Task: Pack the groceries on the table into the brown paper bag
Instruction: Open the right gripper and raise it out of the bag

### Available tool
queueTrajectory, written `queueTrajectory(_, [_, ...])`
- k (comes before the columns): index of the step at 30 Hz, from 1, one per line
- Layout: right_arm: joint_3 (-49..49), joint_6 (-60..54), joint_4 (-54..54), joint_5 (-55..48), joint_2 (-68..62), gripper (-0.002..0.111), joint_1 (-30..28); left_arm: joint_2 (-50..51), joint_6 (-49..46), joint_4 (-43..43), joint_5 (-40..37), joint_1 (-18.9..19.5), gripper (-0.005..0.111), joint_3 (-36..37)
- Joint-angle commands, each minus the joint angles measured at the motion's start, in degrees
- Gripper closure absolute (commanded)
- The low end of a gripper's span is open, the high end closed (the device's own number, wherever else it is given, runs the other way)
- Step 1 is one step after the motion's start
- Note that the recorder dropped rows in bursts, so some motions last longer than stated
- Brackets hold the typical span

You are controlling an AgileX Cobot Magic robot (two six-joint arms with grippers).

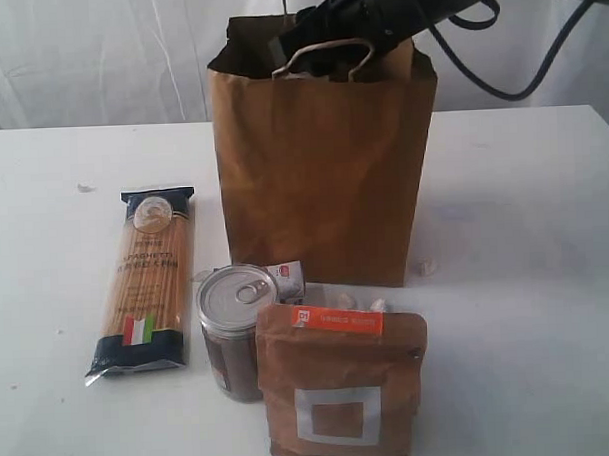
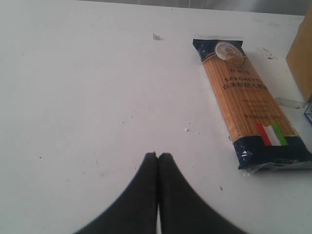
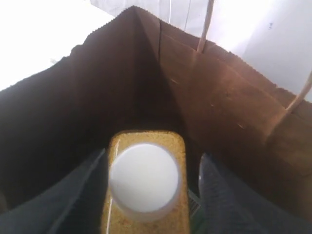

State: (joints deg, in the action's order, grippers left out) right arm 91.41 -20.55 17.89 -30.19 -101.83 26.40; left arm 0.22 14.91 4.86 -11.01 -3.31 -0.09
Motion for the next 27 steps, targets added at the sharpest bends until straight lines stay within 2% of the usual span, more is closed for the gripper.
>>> queueTrajectory(1, [0.36,0.14,0.02,-0.54,0.43,0.055,-0.18,-0.22,0.04,0.09,0.28,-0.35,0.107,0.09])
queueTrajectory(18, [0.47,0.14,0.44,0.28,9.35,0.056,-0.18,-0.22,0.04,0.09,0.28,-0.35,0.107,0.09])
queueTrajectory(22, [0.47,0.14,0.27,-5.08,13.76,0.057,-0.18,-0.22,0.04,0.09,0.28,-0.35,0.107,0.09])
queueTrajectory(27, [0.47,0.14,-2.46,-11.96,17.42,0.066,-0.18,-0.22,0.04,0.09,0.28,-0.35,0.107,0.09])
